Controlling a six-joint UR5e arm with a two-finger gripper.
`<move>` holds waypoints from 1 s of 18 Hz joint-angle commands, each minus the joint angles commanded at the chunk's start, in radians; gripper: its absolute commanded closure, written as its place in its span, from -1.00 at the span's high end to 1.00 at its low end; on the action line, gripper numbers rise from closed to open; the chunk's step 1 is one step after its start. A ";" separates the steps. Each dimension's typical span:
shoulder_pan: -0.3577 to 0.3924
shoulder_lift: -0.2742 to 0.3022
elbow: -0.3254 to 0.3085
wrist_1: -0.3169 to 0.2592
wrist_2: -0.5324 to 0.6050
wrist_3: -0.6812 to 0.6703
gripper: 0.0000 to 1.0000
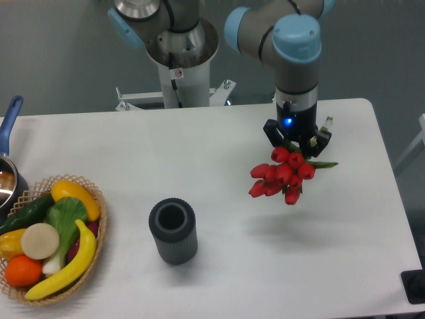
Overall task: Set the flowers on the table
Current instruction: 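Lower the gripper with the tulips toward the table surface, then open the gripper to release the tulips onto the table and lift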
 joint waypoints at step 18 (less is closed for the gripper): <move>-0.054 -0.197 0.063 0.005 0.035 -0.003 -0.14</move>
